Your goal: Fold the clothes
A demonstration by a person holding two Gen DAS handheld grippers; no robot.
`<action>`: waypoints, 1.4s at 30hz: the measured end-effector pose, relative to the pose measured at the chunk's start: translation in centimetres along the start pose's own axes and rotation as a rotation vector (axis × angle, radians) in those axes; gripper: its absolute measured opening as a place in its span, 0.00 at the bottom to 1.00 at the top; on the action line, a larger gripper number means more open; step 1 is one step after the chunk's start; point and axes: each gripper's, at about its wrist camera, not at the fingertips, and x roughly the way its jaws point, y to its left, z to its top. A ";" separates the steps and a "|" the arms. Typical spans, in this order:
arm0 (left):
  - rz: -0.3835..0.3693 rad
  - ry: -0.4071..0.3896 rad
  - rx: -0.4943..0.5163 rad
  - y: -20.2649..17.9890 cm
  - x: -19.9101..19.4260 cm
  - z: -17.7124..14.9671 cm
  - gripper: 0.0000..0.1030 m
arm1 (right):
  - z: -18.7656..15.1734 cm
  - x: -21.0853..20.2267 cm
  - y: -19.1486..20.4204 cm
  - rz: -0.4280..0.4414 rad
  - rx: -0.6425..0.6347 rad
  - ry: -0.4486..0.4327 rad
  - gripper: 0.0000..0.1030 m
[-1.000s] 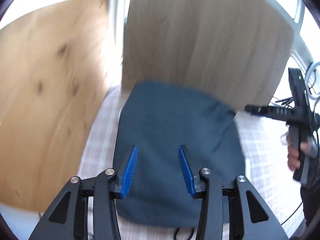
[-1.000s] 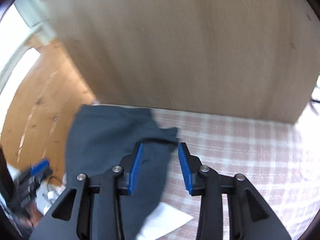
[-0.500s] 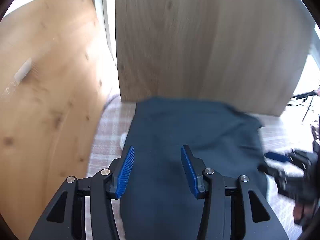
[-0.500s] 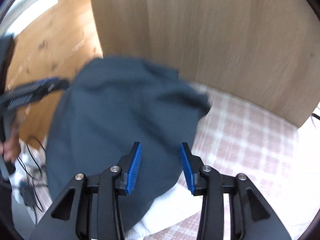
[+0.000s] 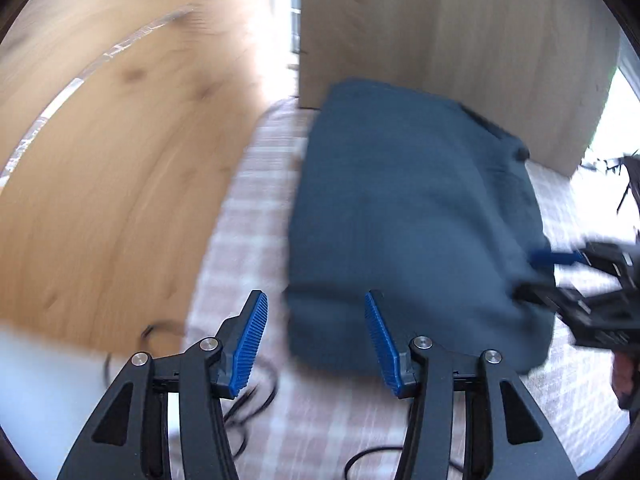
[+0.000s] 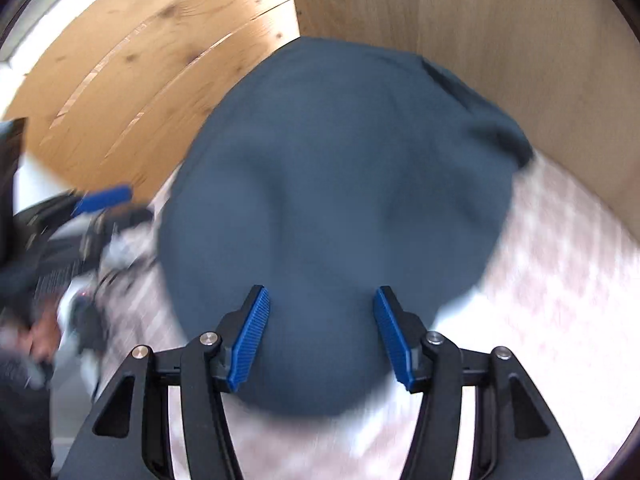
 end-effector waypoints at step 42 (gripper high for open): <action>-0.137 -0.018 -0.107 -12.6 -22.8 -23.3 0.70 | -29.5 -22.6 0.2 -0.395 0.203 -0.264 0.60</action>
